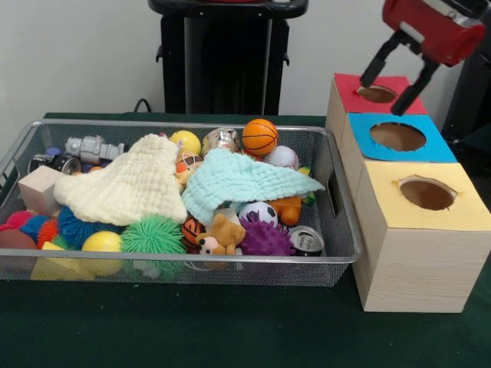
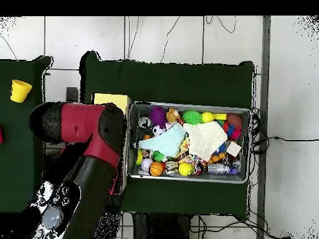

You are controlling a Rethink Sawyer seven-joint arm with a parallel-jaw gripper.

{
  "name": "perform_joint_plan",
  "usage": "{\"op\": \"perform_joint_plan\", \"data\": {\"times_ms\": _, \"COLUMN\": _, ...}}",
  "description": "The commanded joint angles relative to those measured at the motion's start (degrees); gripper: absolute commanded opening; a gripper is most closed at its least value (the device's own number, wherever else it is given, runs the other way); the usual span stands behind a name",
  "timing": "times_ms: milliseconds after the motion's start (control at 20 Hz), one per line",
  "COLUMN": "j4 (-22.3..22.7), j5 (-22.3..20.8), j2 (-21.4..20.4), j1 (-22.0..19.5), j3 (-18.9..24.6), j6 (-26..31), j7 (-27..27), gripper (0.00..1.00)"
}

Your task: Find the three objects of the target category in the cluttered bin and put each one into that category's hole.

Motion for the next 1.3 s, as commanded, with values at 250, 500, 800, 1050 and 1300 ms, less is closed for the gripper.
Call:
{"op": "perform_joint_plan", "data": {"times_ms": 250, "j4": 14.2, "j5": -9.6, "j2": -5.3, "j1": -7.4, "j3": 16.9, "j6": -10.5, "j7": -16.6, "gripper": 1.00}}
{"op": "perform_joint_plan", "data": {"times_ms": 500, "j4": 16.7, "j5": -12.4, "j2": -5.2, "j1": -9.5, "j3": 21.1, "j6": -17.4, "j7": -13.8, "gripper": 1.00}}
{"op": "perform_joint_plan", "data": {"times_ms": 800, "j4": 17.9, "j5": -15.5, "j2": -4.4, "j1": -11.8, "j3": 24.5, "j6": -22.9, "j7": -11.1, "gripper": 1.00}}
{"op": "perform_joint_plan", "data": {"times_ms": 1050, "j4": 18.5, "j5": -18.2, "j2": -3.7, "j1": -13.6, "j3": 26.8, "j6": -26.2, "j7": -9.2, "gripper": 1.00}}
{"op": "perform_joint_plan", "data": {"times_ms": 1300, "j4": 19.0, "j5": -21.0, "j2": -3.8, "j1": -14.8, "j3": 27.6, "j6": -25.9, "j7": -8.4, "gripper": 1.00}}
